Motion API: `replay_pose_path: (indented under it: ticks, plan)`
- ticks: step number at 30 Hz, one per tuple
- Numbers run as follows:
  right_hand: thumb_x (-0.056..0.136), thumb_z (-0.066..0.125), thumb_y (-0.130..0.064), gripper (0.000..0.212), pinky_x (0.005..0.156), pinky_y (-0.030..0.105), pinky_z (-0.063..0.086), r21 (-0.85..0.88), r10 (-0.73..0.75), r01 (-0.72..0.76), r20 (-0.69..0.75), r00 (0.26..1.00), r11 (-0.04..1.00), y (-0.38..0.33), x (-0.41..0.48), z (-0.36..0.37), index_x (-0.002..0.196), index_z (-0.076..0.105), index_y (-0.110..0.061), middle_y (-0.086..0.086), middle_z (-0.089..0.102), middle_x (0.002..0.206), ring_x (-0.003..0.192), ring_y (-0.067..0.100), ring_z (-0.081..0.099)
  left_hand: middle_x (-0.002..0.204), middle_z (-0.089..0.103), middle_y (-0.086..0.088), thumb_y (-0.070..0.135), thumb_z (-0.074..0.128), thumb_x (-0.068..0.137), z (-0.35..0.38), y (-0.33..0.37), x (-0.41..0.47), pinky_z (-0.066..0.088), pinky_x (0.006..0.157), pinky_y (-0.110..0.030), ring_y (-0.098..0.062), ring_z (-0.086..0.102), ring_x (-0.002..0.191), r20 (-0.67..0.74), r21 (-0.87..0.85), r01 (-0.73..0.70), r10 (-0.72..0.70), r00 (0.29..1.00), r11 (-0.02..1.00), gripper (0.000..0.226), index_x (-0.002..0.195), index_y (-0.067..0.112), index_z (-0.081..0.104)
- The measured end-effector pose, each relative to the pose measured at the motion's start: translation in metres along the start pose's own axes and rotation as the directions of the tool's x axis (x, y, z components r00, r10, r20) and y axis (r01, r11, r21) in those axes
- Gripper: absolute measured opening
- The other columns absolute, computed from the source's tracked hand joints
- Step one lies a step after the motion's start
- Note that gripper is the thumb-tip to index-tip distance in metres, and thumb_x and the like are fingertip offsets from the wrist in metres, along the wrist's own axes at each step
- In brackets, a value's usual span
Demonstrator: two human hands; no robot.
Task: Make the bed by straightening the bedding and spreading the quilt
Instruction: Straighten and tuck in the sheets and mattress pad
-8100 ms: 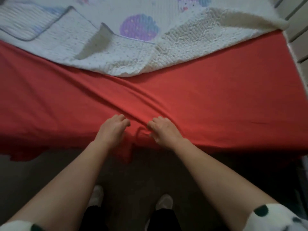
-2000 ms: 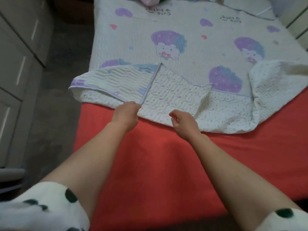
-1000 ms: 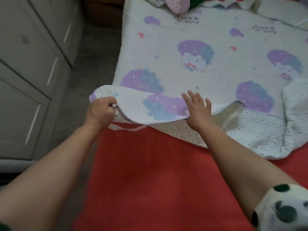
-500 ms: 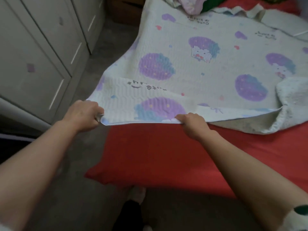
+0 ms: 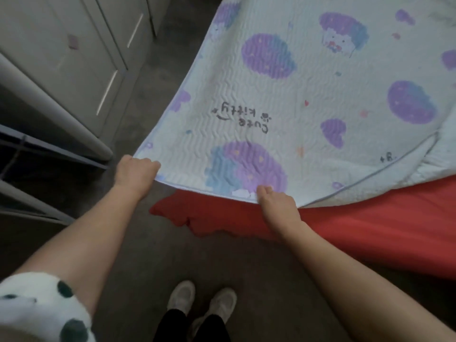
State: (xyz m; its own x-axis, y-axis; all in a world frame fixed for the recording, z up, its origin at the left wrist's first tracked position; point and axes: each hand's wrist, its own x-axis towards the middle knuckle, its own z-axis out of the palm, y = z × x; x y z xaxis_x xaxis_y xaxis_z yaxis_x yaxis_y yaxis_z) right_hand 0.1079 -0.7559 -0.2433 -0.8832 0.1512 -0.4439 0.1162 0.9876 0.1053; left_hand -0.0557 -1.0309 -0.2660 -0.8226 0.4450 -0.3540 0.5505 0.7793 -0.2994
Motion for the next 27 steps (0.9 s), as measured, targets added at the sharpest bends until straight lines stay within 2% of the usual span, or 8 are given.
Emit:
replay_pose_path:
  ticks: [6,9,13,16,19,22,24,27]
  plan:
    - [0.096,0.032,-0.006,0.043,0.076,0.042,0.047,-0.023,0.024,-0.022,0.052,0.998,0.999,-0.013,0.002,0.015,0.14,0.029,-0.003,0.024,0.037,0.143,0.104,0.037,0.062,0.114,0.062,0.0,0.019,0.049,0.088,0.019,0.024,-0.003,0.035,0.093,-0.029,-0.021,0.058,0.11,0.099,-0.065,-0.03,0.037,0.994,0.997,0.024,0.111,0.024,0.056]
    - [0.094,0.04,-0.009,0.046,0.076,0.041,0.046,0.018,-0.026,0.025,0.086,0.996,1.0,-0.012,-0.002,0.022,0.139,0.031,-0.008,0.016,0.043,0.136,0.107,0.034,0.059,0.119,0.056,-0.002,0.022,0.058,0.08,0.005,0.048,-0.006,0.037,0.093,-0.033,-0.025,0.054,0.113,-0.015,-0.238,-0.124,0.124,0.992,0.963,0.035,0.115,0.022,0.054]
    - [0.083,0.056,-0.016,0.059,0.083,0.038,0.045,0.241,-0.131,0.099,0.121,0.984,0.965,0.006,-0.008,0.021,0.138,0.036,-0.015,0.009,0.047,0.137,0.111,0.035,0.055,0.118,0.052,-0.004,0.016,0.054,0.081,-0.029,0.091,-0.012,0.041,0.083,-0.038,-0.028,0.051,0.11,-0.176,-0.373,-0.371,0.328,0.928,0.85,0.036,0.117,0.018,0.053]
    - [0.079,0.057,-0.012,0.057,0.09,0.038,0.047,0.299,-0.114,0.082,0.093,0.989,0.951,0.028,-0.009,0.015,0.134,0.046,-0.018,0.006,0.054,0.135,0.116,0.032,0.055,0.119,0.049,-0.005,0.021,0.051,0.088,-0.044,0.121,-0.013,0.04,0.08,-0.039,-0.027,0.048,0.111,-0.181,-0.35,-0.456,0.419,0.89,0.818,0.029,0.117,0.018,0.053]
    - [0.078,0.056,-0.012,0.045,0.095,0.038,0.041,0.084,-0.028,0.024,0.057,0.998,0.996,0.058,-0.008,0.015,0.122,0.053,-0.015,0.009,0.06,0.12,0.111,0.031,0.056,0.124,0.044,-0.003,0.03,0.063,0.084,-0.046,0.137,-0.01,0.039,0.081,-0.037,-0.026,0.044,0.116,-0.118,-0.268,-0.493,0.479,0.87,0.828,0.041,0.12,0.018,0.049]
    - [0.078,0.053,-0.01,0.027,0.102,0.041,0.031,-0.035,0.077,-0.079,-0.052,0.996,0.996,0.092,-0.017,0.026,0.103,0.064,-0.011,0.013,0.065,0.101,0.103,0.033,0.057,0.12,0.049,-0.006,0.013,0.056,0.085,-0.04,0.147,-0.008,0.039,0.079,-0.038,-0.029,0.047,0.112,-0.145,-0.205,-0.51,0.489,0.86,0.836,0.035,0.12,0.017,0.05]
    - [0.08,0.052,-0.007,0.022,0.094,0.042,0.037,-0.037,0.155,-0.158,-0.073,0.985,0.987,0.1,-0.029,0.034,0.097,0.065,-0.008,0.016,0.065,0.095,0.096,0.035,0.06,0.112,0.055,-0.01,0.006,0.052,0.086,-0.037,0.151,-0.011,0.039,0.073,-0.039,-0.033,0.052,0.105,-0.144,-0.21,-0.53,0.51,0.848,0.822,0.033,0.117,0.015,0.054]
    - [0.088,0.047,-0.008,0.021,0.08,0.038,0.041,0.008,0.184,-0.184,0.004,0.983,0.983,0.089,-0.048,0.047,0.102,0.063,-0.007,0.016,0.062,0.1,0.094,0.035,0.063,0.115,0.053,-0.006,0.01,0.051,0.087,-0.039,0.154,-0.015,0.035,0.071,-0.035,-0.03,0.052,0.107,-0.047,-0.137,-0.536,0.535,0.844,0.833,0.034,0.119,0.017,0.051]
